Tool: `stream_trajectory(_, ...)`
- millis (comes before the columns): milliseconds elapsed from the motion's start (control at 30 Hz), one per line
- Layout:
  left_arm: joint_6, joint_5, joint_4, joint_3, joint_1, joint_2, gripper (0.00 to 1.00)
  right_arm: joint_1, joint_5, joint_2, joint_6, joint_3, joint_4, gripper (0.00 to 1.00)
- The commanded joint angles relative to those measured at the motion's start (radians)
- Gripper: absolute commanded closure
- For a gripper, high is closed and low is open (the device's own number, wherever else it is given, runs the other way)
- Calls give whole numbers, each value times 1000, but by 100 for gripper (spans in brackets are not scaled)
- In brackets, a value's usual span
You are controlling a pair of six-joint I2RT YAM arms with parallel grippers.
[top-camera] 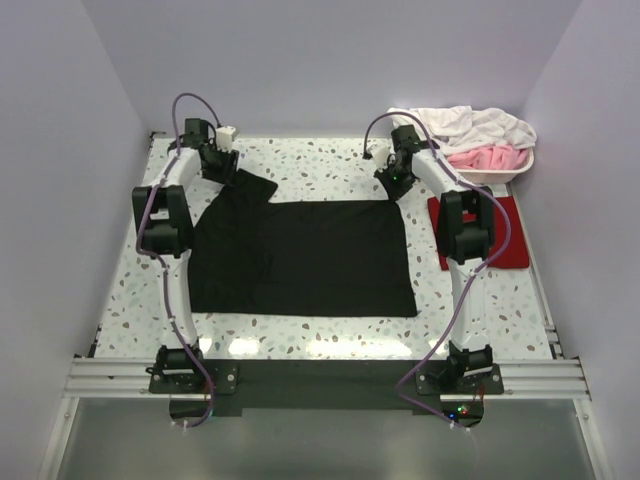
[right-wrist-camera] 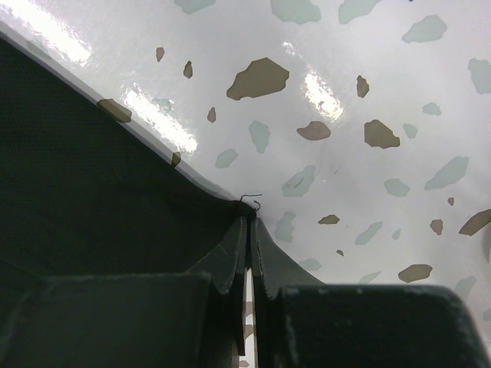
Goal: Fold and stack the t-shirts
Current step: Fold the tshirt
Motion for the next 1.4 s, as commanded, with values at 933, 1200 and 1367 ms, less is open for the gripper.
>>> stream_trajectory(933, -8, 116, -19, -99, 51, -161, 100, -9, -8, -155, -26, -173, 106, 100)
stream_trajectory(1200, 47, 127, 64, -250, 53, -301, 100, -28, -36, -274, -32, -234, 132, 100)
stream_trajectory(1367, 100, 115, 84, -329, 54, -382, 100, -31, -50, -320, -57, -263, 117, 100)
